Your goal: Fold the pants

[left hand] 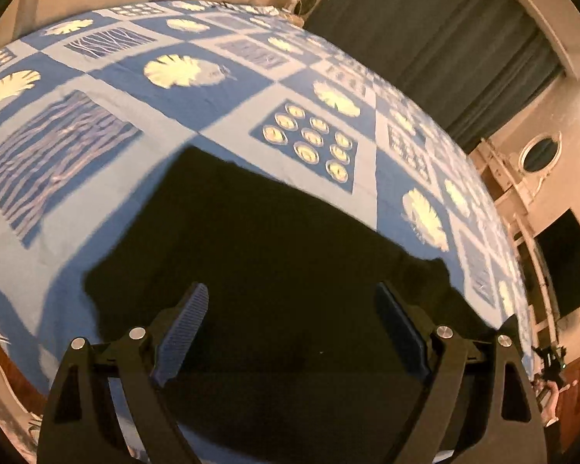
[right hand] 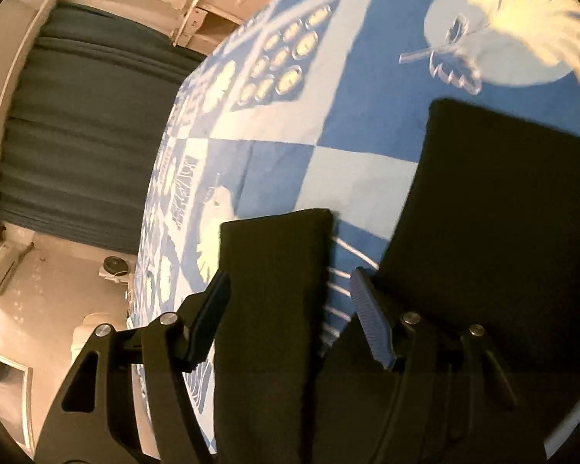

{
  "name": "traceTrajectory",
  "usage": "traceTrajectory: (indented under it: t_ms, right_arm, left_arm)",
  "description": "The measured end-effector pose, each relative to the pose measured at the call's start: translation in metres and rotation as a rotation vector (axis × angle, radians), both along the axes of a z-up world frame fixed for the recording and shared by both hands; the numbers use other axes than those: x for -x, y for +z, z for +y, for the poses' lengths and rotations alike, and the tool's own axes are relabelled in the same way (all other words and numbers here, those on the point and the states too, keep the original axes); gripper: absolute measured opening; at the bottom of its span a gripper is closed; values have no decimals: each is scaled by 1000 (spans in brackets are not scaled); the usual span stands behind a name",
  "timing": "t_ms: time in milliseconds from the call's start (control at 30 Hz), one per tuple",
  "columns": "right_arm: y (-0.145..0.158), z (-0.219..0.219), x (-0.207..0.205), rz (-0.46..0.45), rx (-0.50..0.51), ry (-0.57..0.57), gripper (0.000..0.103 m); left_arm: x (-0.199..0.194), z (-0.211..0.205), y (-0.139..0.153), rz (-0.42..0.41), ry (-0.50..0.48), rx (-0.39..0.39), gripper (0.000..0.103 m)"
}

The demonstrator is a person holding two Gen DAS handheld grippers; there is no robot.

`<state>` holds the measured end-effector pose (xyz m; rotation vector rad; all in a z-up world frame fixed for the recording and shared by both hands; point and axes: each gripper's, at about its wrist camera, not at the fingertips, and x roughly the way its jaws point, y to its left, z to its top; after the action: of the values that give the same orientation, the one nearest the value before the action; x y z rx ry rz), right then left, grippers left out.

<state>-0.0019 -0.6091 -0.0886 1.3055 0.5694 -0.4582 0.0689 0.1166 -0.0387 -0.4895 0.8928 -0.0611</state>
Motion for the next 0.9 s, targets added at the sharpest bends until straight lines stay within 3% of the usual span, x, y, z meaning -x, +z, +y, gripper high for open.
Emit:
traceTrajectory:
  t_ms: [100, 133, 167, 200, 367, 567, 733, 900]
  right_arm:
    - [1, -3, -15, 4, 45, 51, 61]
    - [1, -1, -21, 21, 60, 72, 44]
    - [0, 0, -29, 39, 66, 110, 34]
    - [-2, -3, -31, 46, 59, 133, 8]
    - [25, -2, -19, -21, 97, 145, 7]
    - [81, -3, 45, -73, 234, 149, 6]
    - [75, -16, 100, -16, 237, 113, 6]
    - [36, -21, 136, 16, 126, 61, 6]
  left_arm:
    - [-5, -14, -10, 31, -23, -58, 86]
    - [-6, -18, -13, 33, -23, -85, 86]
    - [-5, -20, -15, 32, -25, -98, 86]
    - [-5, -21, -16, 29, -24, -105, 86]
    - [-2, -19, -19, 25, -19, -92, 87]
    - [-2, -15, -18, 22, -14, -56, 87]
    - [-1, -15, -16, 24, -6, -48, 87]
    - [0, -15, -15, 25, -1, -43, 87]
